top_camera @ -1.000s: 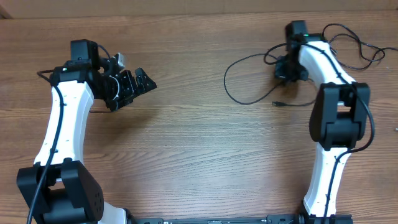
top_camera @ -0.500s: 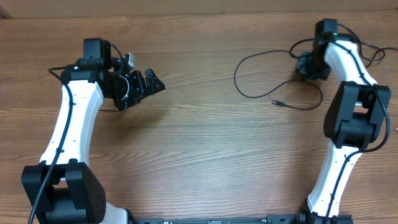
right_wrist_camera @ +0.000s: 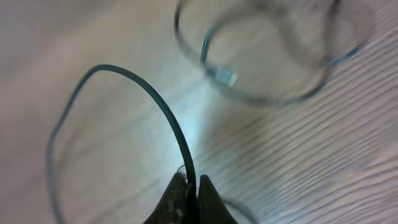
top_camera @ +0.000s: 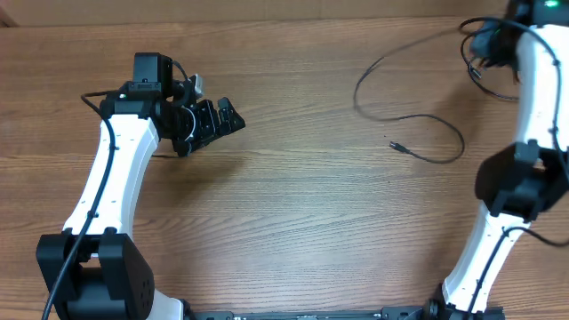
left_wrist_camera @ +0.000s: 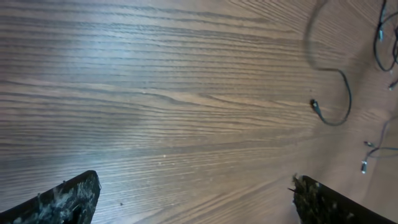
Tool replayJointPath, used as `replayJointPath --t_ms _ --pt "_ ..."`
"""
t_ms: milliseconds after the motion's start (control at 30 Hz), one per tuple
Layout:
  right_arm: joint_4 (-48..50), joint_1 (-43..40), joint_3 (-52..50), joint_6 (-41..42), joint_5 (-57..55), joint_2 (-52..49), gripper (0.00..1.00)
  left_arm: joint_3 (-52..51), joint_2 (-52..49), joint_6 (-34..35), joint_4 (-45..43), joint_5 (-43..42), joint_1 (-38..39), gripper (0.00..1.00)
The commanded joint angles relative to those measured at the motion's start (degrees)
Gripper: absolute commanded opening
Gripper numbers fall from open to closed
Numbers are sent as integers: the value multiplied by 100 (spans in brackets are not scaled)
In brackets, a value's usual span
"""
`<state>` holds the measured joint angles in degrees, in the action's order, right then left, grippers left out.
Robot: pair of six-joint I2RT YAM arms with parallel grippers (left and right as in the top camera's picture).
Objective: Untangle cables
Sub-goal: 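Pull the grasped cable to the upper right with the right gripper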
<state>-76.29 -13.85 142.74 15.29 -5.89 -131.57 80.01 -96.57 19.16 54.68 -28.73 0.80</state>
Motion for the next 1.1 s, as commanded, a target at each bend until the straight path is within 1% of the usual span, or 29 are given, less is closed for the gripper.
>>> replayJointPath --t_ms 0,100,200,300,333,400,467,600,667,733,833,1000,1067 --pt "22 -308 564 83 -509 754 4 50 63 31 -9 243 46 100" --pt "-240 -568 693 131 -785 1047 4 50 63 33 -7 317 46 99" --pt "-817 -748 693 337 -800 1233 4 50 63 33 -9 439 46 100" --pt "-1510 -772 693 409 -483 1272 4 50 63 33 -11 505 46 100" --pt "-1668 -750 693 232 -192 1272 4 50 63 33 -13 505 46 100" --pt "-1832 -621 691 -566 487 1272 4 50 63 33 -31 520 46 100" --pt "-1827 -417 693 -1325 1150 1298 4 50 63 33 -87 520 46 100" --pt "-1858 63 693 -2417 2356 1364 4 50 63 33 -116 520 46 100" --pt "-1937 334 693 -2905 2754 1392 4 50 63 33 -114 520 46 100" --pt "-2076 632 693 -3230 2850 1403 4 50 63 33 -114 520 46 100" --pt "-2076 977 691 -2986 2771 1408 4 50 63 33 -114 520 46 100" --pt "-2076 1165 691 -1266 2549 1582 4 50 63 33 -114 520 46 100" --pt "-2079 1163 688 -798 2551 1720 4 50 63 33 -114 520 46 100"
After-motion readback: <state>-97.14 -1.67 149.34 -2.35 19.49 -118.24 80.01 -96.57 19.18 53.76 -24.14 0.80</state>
